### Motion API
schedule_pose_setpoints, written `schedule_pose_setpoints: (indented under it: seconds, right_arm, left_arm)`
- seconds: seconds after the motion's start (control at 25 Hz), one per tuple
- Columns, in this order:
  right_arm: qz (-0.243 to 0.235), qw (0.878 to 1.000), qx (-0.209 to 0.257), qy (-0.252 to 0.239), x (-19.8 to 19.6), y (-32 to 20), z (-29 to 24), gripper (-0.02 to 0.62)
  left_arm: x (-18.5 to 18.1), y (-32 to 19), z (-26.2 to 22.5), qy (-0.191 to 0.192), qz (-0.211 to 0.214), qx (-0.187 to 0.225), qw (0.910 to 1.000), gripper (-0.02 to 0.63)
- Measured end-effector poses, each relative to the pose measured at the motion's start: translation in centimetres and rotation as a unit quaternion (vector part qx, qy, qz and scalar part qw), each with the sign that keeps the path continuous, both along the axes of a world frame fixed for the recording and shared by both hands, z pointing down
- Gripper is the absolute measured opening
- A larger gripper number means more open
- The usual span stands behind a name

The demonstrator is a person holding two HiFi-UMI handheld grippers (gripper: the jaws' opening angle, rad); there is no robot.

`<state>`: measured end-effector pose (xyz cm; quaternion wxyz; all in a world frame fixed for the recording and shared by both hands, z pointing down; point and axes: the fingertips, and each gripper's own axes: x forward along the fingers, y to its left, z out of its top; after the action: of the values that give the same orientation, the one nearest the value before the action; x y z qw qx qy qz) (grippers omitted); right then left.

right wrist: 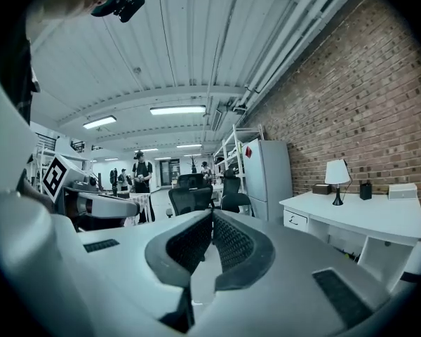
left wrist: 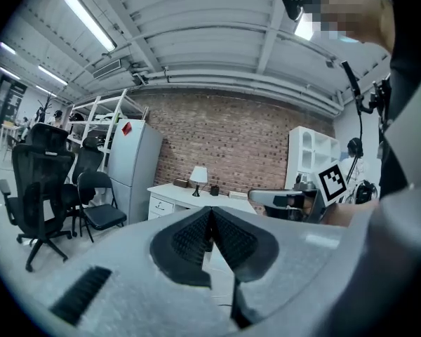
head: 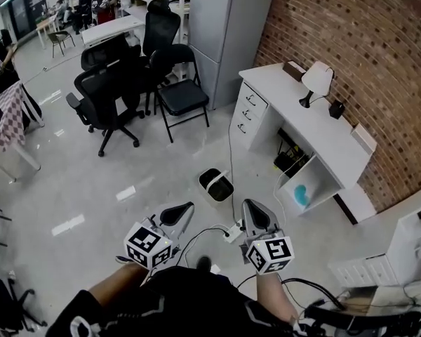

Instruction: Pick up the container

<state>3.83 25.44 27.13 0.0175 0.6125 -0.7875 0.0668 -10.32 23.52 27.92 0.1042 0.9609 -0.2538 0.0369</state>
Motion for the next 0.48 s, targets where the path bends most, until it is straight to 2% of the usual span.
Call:
schedule_pose_setpoints:
  seconds: [0.24, 0.48]
  right_arm:
    - [-0.018, 1.0, 0.005, 0.004, 3.5, -2.6, -0.2, 0.009]
    - [-0.041, 0.999, 0.006, 0.01, 5.6, -4.5, 0.4, 0.009]
  left_arm:
    - [3.5, -2.3, 0.0, -0.007, -0.021, -0.006, 0.9997, 0.009]
    - [5.3, -4.0, 0.4, -0.016, -0.039, -0.008, 0.9991, 0.009]
